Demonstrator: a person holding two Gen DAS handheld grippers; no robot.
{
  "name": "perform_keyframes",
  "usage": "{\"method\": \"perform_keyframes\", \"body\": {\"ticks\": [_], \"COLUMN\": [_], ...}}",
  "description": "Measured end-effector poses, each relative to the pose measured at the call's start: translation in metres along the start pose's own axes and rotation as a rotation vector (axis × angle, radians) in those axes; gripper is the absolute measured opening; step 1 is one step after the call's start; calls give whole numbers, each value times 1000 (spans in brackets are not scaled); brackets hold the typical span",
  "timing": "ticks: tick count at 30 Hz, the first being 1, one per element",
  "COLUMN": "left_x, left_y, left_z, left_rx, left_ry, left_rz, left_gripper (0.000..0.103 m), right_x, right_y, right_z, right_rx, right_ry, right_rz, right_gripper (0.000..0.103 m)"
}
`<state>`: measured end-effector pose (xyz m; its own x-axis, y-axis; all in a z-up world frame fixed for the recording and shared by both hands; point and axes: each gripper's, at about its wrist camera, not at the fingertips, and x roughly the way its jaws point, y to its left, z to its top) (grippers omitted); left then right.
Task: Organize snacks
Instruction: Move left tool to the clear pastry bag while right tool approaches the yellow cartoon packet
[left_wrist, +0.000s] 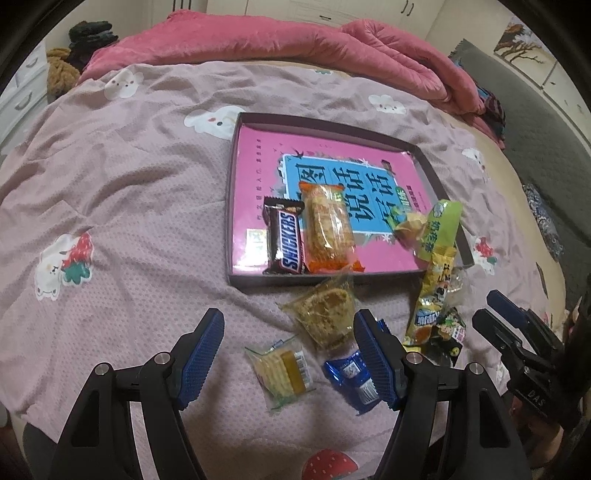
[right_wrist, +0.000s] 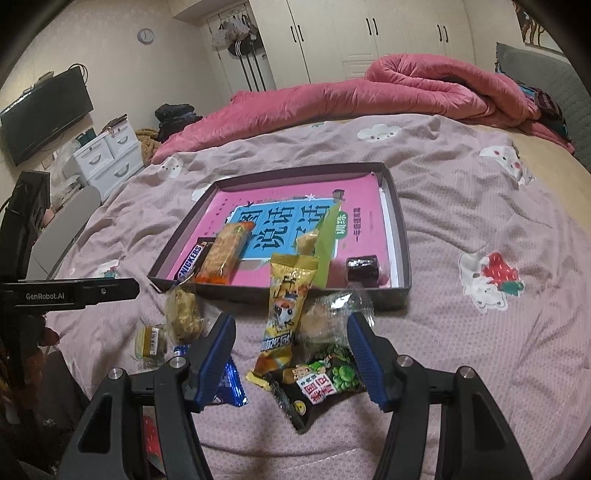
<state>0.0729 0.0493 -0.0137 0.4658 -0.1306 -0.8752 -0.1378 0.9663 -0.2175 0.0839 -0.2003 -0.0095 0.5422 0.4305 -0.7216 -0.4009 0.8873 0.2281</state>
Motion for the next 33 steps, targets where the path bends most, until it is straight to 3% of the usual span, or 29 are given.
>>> {"method": "perform_keyframes", "body": {"ticks": [30, 33], "left_x": [21, 25], "left_y": [-17, -15], "left_z": [-25, -25], "left_rx": [46, 39], "left_ry": [106, 125], "left_rz": [-37, -42], "left_gripper": [75, 75], "right_x": [27, 32], "right_y": [26, 23], "right_z": [-16, -16], "right_rx": [-77, -64], "right_ry": [117, 125], "right_rz": [72, 75], "right_gripper": [62, 58]}}
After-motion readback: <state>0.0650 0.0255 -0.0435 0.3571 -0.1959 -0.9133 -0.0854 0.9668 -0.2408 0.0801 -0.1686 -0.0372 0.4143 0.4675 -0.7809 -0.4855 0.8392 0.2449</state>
